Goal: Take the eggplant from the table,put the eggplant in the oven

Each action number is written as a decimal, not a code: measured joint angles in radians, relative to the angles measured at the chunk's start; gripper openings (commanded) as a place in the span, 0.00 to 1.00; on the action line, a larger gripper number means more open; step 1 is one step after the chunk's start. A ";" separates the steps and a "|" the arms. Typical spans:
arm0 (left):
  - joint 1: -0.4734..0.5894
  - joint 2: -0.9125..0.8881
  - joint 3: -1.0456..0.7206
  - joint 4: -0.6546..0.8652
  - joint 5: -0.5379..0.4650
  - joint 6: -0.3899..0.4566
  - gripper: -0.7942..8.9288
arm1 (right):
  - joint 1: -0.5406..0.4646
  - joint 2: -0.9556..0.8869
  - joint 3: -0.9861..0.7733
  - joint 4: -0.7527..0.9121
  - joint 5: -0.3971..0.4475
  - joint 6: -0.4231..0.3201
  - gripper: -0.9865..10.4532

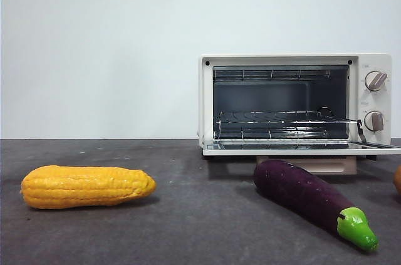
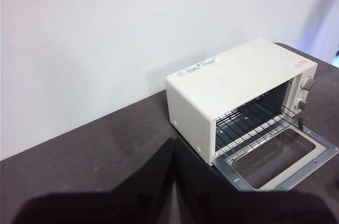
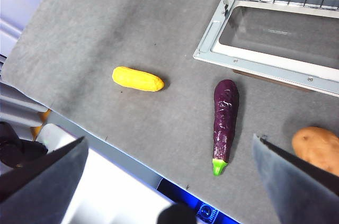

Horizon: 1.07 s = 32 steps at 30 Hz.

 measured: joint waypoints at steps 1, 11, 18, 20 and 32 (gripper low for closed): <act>0.000 -0.013 0.000 -0.014 0.000 0.000 0.08 | 0.002 0.000 0.000 0.000 0.000 0.000 0.64; 0.002 -0.225 -0.315 -0.030 0.010 0.000 0.08 | 0.042 0.000 0.000 -0.001 0.011 -0.003 0.64; 0.041 -0.393 -0.663 0.115 0.072 -0.017 0.08 | 0.071 0.013 0.000 -0.001 0.037 -0.004 0.64; 0.052 -0.400 -0.750 0.177 0.152 -0.030 0.08 | 0.082 0.019 0.000 -0.002 0.057 -0.004 0.64; 0.096 -0.290 -1.036 0.407 0.326 -0.050 0.08 | 0.157 0.068 -0.076 -0.002 0.132 0.003 0.63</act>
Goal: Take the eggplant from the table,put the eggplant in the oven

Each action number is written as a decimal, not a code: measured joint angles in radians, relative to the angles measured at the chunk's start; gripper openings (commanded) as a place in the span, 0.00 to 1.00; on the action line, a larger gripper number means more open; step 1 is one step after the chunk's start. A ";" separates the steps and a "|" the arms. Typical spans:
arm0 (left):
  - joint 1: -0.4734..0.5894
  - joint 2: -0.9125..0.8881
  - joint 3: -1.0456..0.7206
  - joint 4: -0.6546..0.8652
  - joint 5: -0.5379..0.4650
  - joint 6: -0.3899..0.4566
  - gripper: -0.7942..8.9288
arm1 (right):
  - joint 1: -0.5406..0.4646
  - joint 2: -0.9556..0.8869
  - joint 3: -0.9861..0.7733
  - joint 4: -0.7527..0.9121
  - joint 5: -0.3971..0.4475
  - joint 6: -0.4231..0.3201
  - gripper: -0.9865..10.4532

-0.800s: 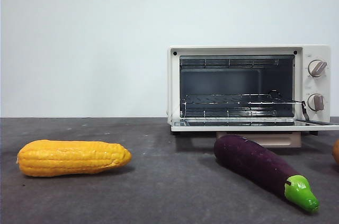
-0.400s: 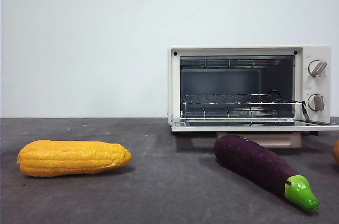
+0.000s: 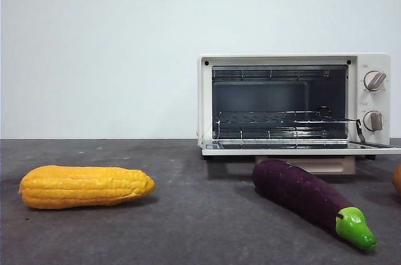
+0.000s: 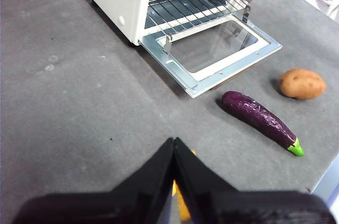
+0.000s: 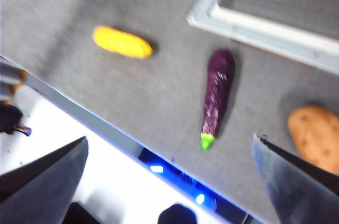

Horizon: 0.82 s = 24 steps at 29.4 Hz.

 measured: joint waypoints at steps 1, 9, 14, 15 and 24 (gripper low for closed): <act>0.003 0.012 -0.001 0.011 0.015 0.000 0.08 | 0.008 0.001 -0.026 0.003 0.002 0.005 0.63; 0.005 0.085 -0.001 0.140 0.101 -0.004 0.08 | 0.114 0.013 -0.323 0.243 0.034 0.114 0.63; 0.005 0.108 -0.001 0.145 0.134 -0.008 0.08 | 0.204 0.074 -0.485 0.431 0.097 0.203 0.63; 0.005 0.109 -0.001 0.146 0.135 -0.008 0.08 | 0.219 0.091 -0.501 0.452 0.108 0.217 0.63; 0.004 0.112 -0.001 0.149 0.137 -0.008 0.08 | 0.334 0.318 -0.534 0.597 0.237 0.307 0.63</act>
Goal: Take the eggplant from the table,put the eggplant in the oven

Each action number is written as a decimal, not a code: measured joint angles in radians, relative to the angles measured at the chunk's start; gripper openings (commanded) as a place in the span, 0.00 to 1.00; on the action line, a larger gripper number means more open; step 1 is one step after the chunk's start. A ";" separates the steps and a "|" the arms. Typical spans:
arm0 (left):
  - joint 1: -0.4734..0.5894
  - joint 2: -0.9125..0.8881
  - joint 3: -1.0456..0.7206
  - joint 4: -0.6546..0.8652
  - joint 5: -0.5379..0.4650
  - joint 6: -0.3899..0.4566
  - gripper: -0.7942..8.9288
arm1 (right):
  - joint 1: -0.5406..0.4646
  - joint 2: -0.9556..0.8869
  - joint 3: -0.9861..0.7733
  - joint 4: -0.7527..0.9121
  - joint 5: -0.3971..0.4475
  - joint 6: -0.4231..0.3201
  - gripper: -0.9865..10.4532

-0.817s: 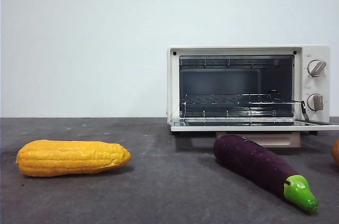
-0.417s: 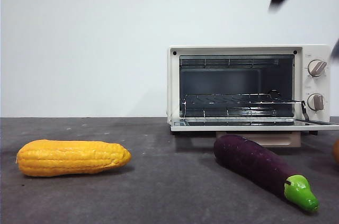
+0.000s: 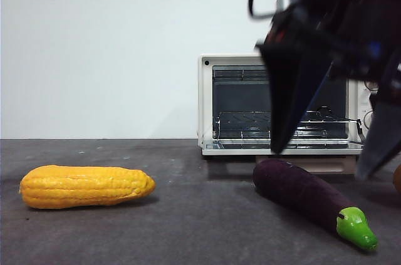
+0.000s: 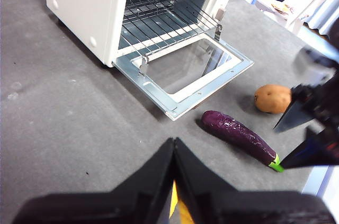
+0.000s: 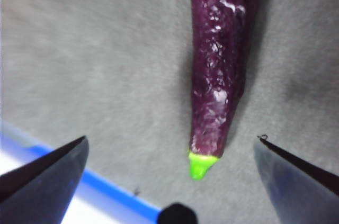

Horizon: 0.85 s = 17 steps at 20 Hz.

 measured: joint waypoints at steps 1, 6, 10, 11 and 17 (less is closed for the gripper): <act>0.000 0.000 0.000 0.000 0.002 0.000 0.08 | 0.010 0.026 0.000 0.000 0.024 0.011 0.63; 0.000 0.000 0.000 0.000 0.027 -0.001 0.08 | 0.035 0.091 -0.002 0.006 0.094 0.043 0.52; 0.000 0.000 0.000 0.000 0.027 -0.002 0.08 | 0.049 0.091 -0.002 0.021 0.128 0.072 0.49; 0.000 0.000 0.000 0.000 0.027 -0.002 0.08 | 0.053 0.091 -0.002 0.021 0.132 0.077 0.49; 0.000 0.000 0.000 0.000 0.027 -0.002 0.08 | 0.064 0.091 -0.002 0.021 0.140 0.100 0.49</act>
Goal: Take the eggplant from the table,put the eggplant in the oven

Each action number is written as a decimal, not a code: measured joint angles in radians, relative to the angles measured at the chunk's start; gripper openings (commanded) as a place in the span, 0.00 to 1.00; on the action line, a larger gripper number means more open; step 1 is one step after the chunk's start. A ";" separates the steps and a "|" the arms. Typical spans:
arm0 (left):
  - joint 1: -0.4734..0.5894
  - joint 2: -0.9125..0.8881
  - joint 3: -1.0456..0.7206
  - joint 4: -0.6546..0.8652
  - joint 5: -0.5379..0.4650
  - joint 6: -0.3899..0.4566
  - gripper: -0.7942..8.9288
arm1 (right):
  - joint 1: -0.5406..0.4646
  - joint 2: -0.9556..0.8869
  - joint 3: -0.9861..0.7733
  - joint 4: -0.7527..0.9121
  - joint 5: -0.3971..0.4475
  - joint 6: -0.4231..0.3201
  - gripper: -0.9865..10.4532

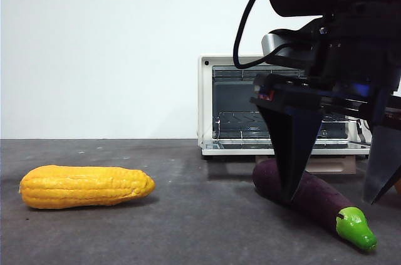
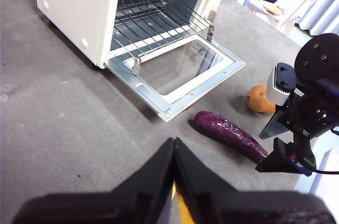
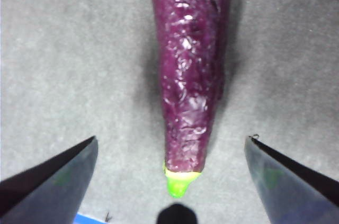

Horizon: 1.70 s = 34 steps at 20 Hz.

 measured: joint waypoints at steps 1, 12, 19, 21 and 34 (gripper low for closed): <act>0.000 0.000 0.000 0.000 0.000 0.000 0.08 | 0.000 0.000 0.000 0.000 0.000 0.003 0.49; 0.000 0.000 0.000 0.000 0.000 0.000 0.08 | 0.017 0.051 0.000 0.019 0.007 0.023 0.20; 0.000 0.000 0.000 0.001 0.000 0.000 0.08 | 0.074 0.051 0.000 0.043 0.042 0.025 0.08; 0.000 0.000 0.000 0.000 0.000 0.000 0.08 | 0.078 0.050 0.000 0.043 0.048 0.026 0.08; -0.016 0.000 0.000 0.005 -0.001 0.000 0.08 | 0.020 -0.144 0.095 -0.002 -0.080 0.006 0.08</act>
